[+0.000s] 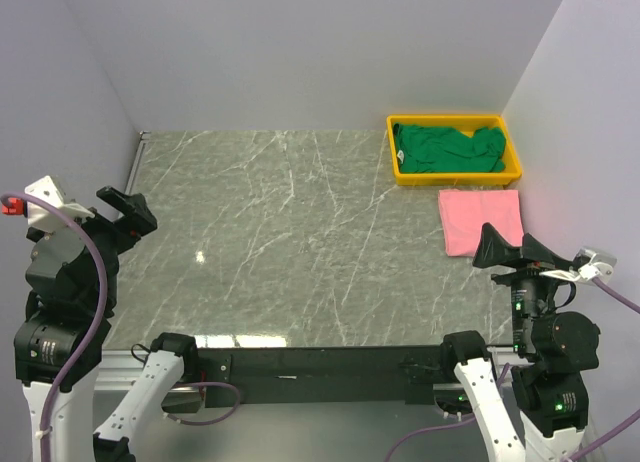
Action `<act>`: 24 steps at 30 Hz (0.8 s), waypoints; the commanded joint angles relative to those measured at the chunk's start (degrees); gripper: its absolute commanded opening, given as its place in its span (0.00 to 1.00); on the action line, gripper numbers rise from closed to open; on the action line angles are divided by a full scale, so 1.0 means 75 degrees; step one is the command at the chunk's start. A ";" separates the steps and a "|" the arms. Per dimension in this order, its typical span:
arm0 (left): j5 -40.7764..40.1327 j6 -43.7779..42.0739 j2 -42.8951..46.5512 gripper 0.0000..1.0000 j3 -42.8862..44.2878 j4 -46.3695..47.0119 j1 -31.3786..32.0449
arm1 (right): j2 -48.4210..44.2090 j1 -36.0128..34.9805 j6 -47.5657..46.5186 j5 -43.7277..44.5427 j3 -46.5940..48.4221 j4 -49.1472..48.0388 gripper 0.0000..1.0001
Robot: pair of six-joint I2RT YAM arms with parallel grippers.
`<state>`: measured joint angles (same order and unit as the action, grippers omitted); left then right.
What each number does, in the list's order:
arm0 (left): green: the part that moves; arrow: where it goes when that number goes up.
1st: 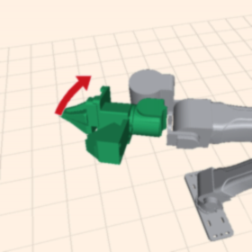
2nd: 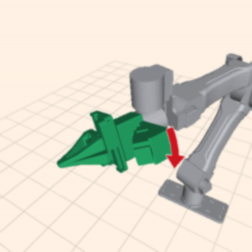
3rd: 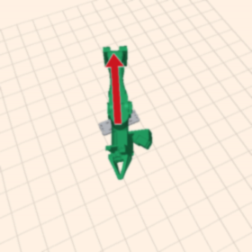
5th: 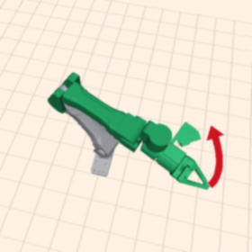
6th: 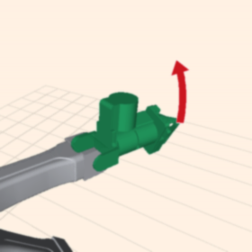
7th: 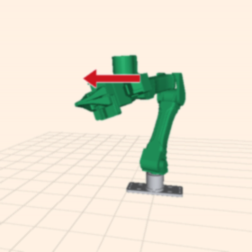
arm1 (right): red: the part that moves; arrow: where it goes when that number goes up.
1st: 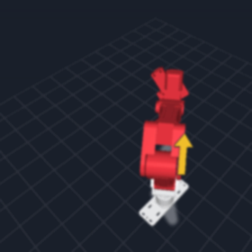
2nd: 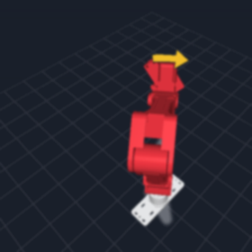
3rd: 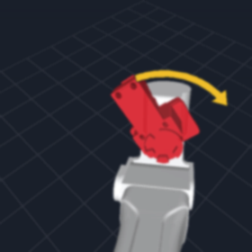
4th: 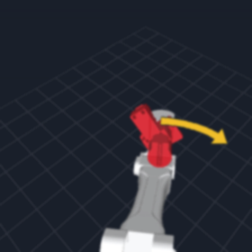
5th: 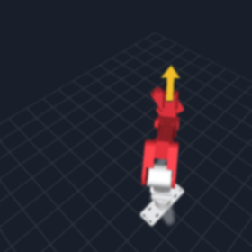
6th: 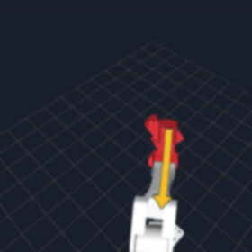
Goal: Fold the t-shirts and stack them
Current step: Reset both grippers
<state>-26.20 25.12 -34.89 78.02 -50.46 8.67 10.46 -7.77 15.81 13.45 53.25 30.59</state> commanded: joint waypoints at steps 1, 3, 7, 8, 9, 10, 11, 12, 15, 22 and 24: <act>0.0188 -0.0174 0.0094 0.99 -0.0043 0.0282 0.0063 | -0.0094 -0.0066 -0.0140 0.0011 0.0013 -0.0188 0.93; 0.0211 -0.0186 0.0106 0.99 -0.0090 0.0306 0.0075 | -0.0094 -0.0065 -0.0128 -0.0001 -0.0011 -0.0188 0.93; 0.0305 -0.0209 0.0141 1.00 -0.0183 0.0376 0.0157 | -0.0105 -0.0066 -0.0140 -0.0153 -0.0046 -0.0199 0.94; 0.0305 -0.0244 0.0164 0.99 -0.0207 0.0399 0.0180 | -0.0117 -0.0054 -0.0128 -0.0153 -0.0046 -0.0211 0.94; 0.0328 -0.0233 0.0164 0.99 -0.0207 0.0399 0.0227 | -0.0117 -0.0065 -0.0140 -0.0165 -0.0058 -0.0211 0.94; 0.0363 -0.0221 0.0164 0.99 -0.0196 0.0457 0.0413 | -0.0129 -0.0077 -0.0140 -0.0165 -0.0069 -0.0223 0.94; 0.0387 -0.0302 0.0153 1.00 -0.0172 0.0470 0.0554 | -0.0140 -0.0066 -0.0151 -0.0176 -0.0093 -0.0246 0.94; 0.0352 -0.0361 0.0153 0.99 -0.0149 0.0470 0.0706 | -0.0187 -0.0066 -0.0175 -0.0165 -0.0116 -0.0270 0.94; -0.0127 -0.0467 0.0293 0.99 -0.0230 0.0540 0.1222 | -0.0269 -0.0054 -0.0175 -0.0211 -0.0244 -0.0364 0.94; -0.0539 -0.0105 0.1941 0.99 -0.1693 0.1780 0.1306 | -0.0621 -0.0066 -0.0046 -0.0399 -0.0783 -0.0773 0.94; -0.0515 0.0001 0.2354 0.99 -0.2338 0.2400 0.1317 | -0.0691 -0.0066 -0.0081 -0.0446 -0.0866 -0.0797 0.95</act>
<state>-28.53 23.73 -20.86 64.18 -41.36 18.37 6.39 -7.90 15.51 11.16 47.59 28.12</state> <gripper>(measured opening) 0.995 0.943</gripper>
